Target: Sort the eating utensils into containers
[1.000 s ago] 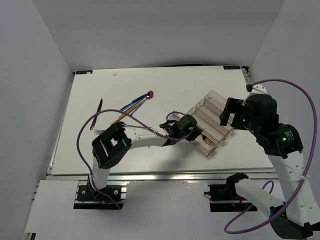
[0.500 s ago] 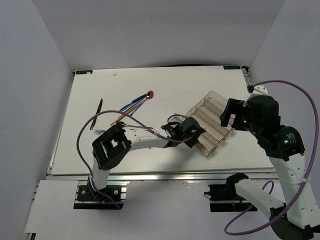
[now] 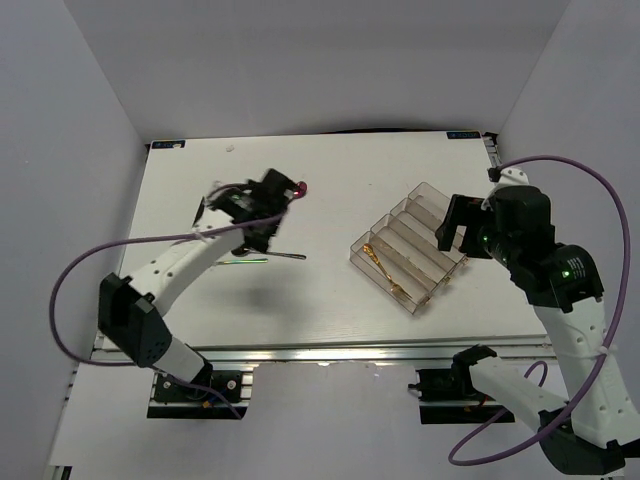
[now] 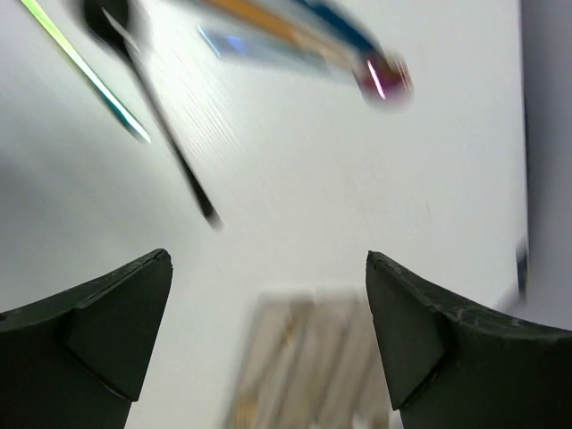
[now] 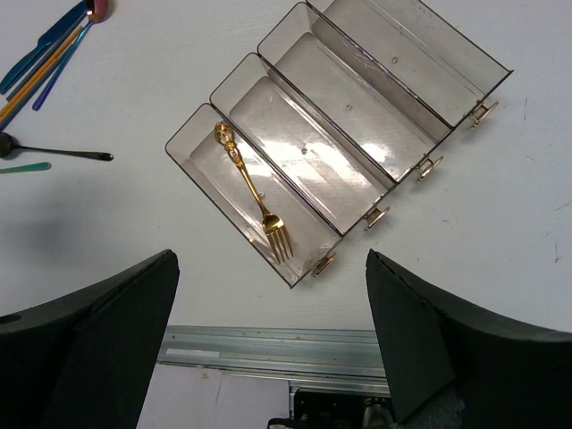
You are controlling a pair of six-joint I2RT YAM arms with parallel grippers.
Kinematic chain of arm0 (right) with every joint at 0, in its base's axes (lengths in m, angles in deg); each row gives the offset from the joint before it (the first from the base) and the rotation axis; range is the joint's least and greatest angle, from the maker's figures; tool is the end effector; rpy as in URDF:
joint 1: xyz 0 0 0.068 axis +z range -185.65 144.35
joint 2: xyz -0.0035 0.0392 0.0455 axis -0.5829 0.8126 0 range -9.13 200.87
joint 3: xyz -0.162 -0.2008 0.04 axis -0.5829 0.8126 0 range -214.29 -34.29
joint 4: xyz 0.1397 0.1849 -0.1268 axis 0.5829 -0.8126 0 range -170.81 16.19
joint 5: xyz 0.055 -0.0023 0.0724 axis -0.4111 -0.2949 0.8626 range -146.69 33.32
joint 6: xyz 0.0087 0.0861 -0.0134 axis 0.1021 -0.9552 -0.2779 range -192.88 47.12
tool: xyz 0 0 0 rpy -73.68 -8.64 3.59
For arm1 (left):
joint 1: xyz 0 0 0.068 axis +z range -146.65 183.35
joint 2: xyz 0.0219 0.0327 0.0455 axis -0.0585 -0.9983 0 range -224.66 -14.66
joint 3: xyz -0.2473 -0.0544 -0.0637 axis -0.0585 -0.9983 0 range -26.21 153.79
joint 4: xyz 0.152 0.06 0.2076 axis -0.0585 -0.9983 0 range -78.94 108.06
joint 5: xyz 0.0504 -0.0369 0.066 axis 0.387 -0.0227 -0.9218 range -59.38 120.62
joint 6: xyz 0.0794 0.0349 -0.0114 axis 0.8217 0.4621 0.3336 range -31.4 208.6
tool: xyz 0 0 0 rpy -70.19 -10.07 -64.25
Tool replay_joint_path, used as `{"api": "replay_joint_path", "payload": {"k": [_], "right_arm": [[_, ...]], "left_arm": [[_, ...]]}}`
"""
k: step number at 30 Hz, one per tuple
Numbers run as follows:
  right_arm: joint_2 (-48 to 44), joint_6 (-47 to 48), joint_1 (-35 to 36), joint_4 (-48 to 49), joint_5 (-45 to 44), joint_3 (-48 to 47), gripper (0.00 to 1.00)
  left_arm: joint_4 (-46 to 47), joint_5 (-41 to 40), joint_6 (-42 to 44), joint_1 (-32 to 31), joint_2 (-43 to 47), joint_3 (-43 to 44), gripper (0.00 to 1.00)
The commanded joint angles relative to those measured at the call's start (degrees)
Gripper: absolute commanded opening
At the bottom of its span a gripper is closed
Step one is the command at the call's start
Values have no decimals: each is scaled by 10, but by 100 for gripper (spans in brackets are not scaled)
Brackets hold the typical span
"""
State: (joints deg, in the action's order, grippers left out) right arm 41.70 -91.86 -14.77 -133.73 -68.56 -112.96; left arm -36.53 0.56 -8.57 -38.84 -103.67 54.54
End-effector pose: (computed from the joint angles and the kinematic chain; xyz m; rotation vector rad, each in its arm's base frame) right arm 0.1731 0.0490 0.3979 0.0867 2.1214 0.1926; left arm 0.2736 -0.1956 0.2636 -1.2838 2.1201 -0.3295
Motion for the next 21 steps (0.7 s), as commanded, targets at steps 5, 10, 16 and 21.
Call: {"api": "replay_joint_path", "payload": {"k": [5, 10, 16, 21], "right_arm": [[21, 3, 1, 16, 14, -18, 89], [28, 2, 2, 18, 34, -9, 89], [30, 3, 1, 21, 38, -9, 89], [31, 6, 2, 19, 38, -8, 89]], "left_arm": [[-233, -101, -19, 162, 62, -62, 94], [-190, -37, 35, 262, 12, -71, 92], [-260, -15, 76, 302, -135, 22, 82], [-148, -6, 85, 305, -125, -21, 81]]}}
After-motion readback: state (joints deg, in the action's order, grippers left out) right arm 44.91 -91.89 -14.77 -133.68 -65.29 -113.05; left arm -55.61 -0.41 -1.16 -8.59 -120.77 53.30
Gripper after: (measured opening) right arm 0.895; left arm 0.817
